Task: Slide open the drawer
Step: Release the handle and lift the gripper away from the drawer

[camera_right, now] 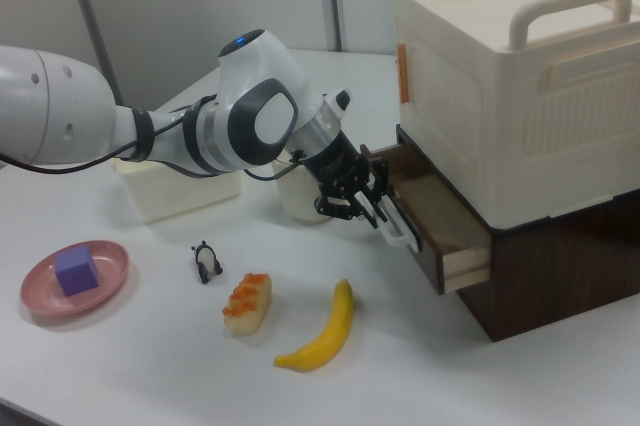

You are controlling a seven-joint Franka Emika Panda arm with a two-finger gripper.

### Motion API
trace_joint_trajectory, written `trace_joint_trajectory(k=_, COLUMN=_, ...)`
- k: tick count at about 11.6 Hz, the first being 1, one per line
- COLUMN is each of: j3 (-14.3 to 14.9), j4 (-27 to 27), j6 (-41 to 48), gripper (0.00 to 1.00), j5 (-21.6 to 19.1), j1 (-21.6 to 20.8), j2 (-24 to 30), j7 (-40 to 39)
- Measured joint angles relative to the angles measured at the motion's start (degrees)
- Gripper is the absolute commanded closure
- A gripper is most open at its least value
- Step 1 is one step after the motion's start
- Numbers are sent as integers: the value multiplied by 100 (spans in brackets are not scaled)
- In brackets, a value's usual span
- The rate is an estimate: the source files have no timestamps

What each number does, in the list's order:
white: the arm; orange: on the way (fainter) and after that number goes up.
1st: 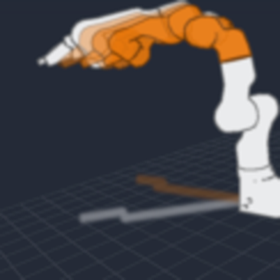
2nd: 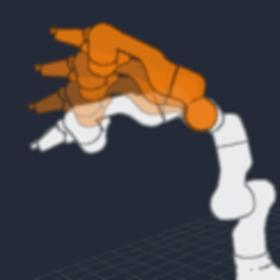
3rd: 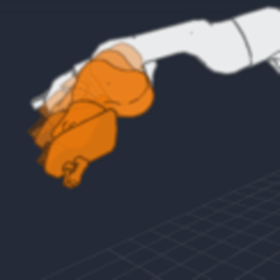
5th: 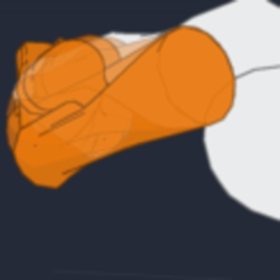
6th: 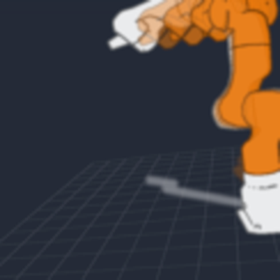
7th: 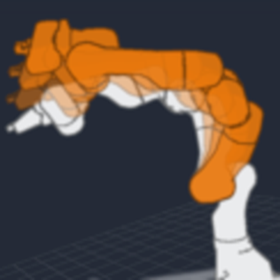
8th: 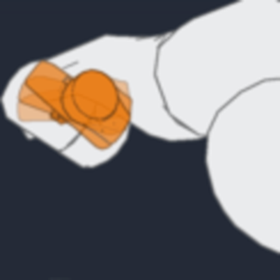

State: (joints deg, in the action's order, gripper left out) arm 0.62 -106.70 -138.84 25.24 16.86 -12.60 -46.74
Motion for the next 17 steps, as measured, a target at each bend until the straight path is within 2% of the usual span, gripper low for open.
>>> trace_joint_trajectory(k=3, j3=-31, j4=-121, j6=0, gripper=32, j5=-1, j1=-158, j2=92, j7=82)
trace_joint_trajectory(k=5, j3=-62, j4=-164, j6=0, gripper=31, j5=-4, j1=-284, j2=127, j7=265)
trace_joint_trajectory(k=6, j3=-65, j4=-172, j6=0, gripper=20, j5=-6, j1=-294, j2=139, j7=369)
trace_joint_trajectory(k=7, j3=-78, j4=-173, j6=0, gripper=16, j5=-8, j1=-295, j2=153, j7=515)
trace_joint_trajectory(k=9, j3=-211, j4=-172, j6=232, gripper=0, j5=-20, j1=-352, j2=226, j7=1008)
trace_joint_trajectory(k=11, j3=-396, j4=-162, j6=774, gripper=0, j5=-136, j1=-619, j2=371, j7=1693)
trace_joint_trajectory(k=12, j3=-471, j4=-155, j6=994, gripper=0, j5=-331, j1=-771, j2=444, j7=1949)
trace_joint_trajectory(k=14, j3=-543, j4=-32, j6=1546, gripper=0, j5=-1054, j1=-1037, j2=589, j7=2330)
trace_joint_trajectory(k=17, j3=-546, j4=595, j6=2846, gripper=0, j5=-2274, j1=-1213, j2=768, j7=2754)
